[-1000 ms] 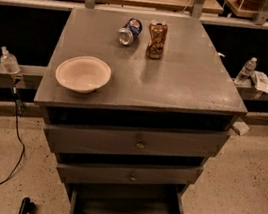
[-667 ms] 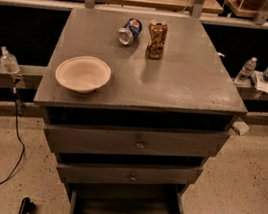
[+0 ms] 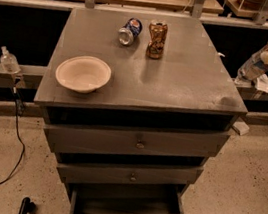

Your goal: Pick redbull can from bottom drawer and place on counter

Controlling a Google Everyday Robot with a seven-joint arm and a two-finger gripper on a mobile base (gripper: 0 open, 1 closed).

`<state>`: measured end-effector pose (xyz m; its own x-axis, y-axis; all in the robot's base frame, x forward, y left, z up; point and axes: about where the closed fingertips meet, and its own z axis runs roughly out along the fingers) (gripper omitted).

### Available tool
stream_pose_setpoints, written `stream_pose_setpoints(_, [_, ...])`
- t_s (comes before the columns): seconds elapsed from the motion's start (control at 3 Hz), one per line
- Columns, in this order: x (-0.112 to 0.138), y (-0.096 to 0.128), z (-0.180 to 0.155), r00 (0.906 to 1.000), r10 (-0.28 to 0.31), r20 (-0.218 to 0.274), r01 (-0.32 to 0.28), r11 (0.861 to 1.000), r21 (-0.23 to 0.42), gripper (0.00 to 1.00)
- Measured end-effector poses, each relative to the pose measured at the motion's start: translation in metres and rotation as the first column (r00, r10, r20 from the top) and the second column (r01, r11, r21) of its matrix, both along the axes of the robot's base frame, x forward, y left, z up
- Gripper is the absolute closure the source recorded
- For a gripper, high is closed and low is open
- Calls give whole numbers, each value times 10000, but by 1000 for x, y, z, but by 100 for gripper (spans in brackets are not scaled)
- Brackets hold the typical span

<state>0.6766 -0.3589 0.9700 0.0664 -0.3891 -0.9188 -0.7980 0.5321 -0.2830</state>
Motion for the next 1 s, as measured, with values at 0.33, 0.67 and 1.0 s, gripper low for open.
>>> stream_pose_setpoints(0.33, [-8,19,3,9970,769,-47,-766,9958,508,100])
stream_pose_setpoints(0.67, [-8,19,3,9970,770,-47,-767,9958,509,100])
stream_pose_setpoints(1.0, [-9,37,3,9920,1220,-312,-1202,9913,539,100])
